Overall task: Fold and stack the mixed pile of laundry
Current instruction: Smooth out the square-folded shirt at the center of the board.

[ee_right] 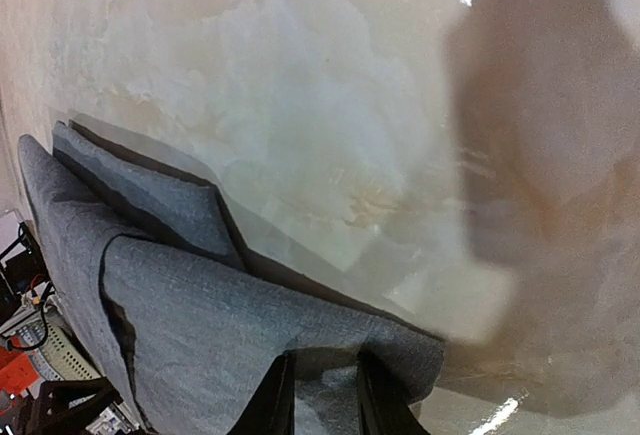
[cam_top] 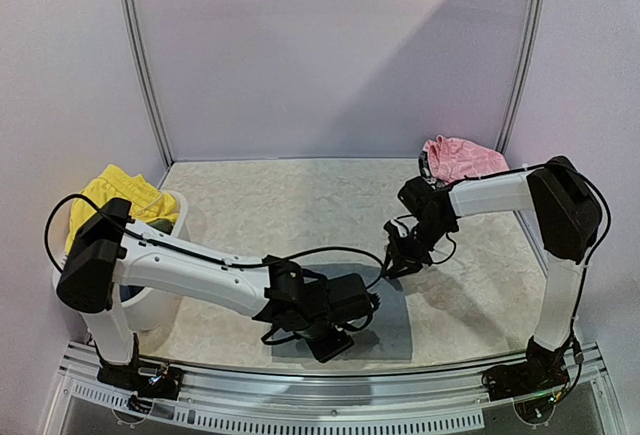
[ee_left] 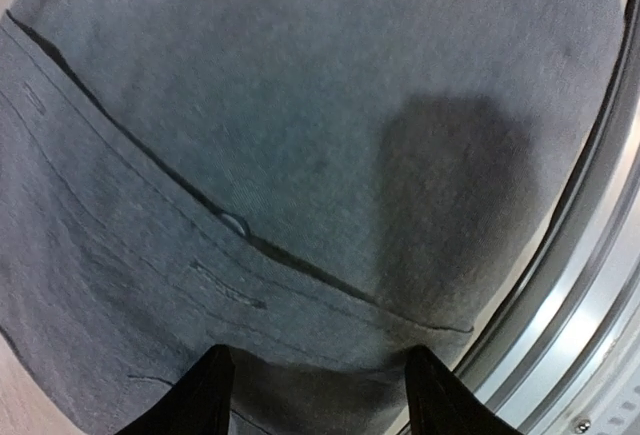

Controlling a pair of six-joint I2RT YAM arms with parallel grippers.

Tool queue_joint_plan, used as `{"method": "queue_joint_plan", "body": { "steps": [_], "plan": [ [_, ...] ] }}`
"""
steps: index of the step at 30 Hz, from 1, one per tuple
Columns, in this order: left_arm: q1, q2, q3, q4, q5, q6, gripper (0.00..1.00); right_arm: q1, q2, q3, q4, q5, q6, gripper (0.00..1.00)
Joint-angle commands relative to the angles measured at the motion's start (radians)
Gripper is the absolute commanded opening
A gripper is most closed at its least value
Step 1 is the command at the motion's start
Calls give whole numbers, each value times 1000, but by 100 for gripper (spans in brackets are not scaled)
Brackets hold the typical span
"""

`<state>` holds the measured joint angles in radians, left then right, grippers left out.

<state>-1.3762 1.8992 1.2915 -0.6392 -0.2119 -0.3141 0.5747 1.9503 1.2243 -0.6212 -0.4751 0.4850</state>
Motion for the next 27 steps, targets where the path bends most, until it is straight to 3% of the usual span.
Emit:
{"method": "queue_joint_plan", "body": {
  "steps": [1, 6, 12, 14, 15, 16, 21, 27],
  "plan": [
    [-35, 15, -62, 23, 26, -35, 60, -25, 46, 27, -23, -21, -47, 22],
    [-68, -28, -30, -65, -95, -1, 62, -27, 14, 94, -121, 14, -89, 22],
    [-114, -83, 74, -180, -278, 123, 72, -27, -114, 200, -240, 66, -106, 29],
    [-140, -92, 96, -187, -356, 191, 80, -29, -161, 217, -270, 93, -102, 37],
    [-150, -93, 104, -181, -391, 222, 95, -29, -182, 219, -281, 110, -100, 41],
    [-155, -91, 110, -173, -414, 249, 99, -29, -215, 217, -292, 132, -95, 45],
    [-158, -31, 159, -118, -427, 361, 100, -36, -347, 134, -314, 218, -55, 64],
    [-177, 64, 234, 3, -297, 523, 96, -101, -544, -54, -323, 261, 12, 84]
  ]
}}
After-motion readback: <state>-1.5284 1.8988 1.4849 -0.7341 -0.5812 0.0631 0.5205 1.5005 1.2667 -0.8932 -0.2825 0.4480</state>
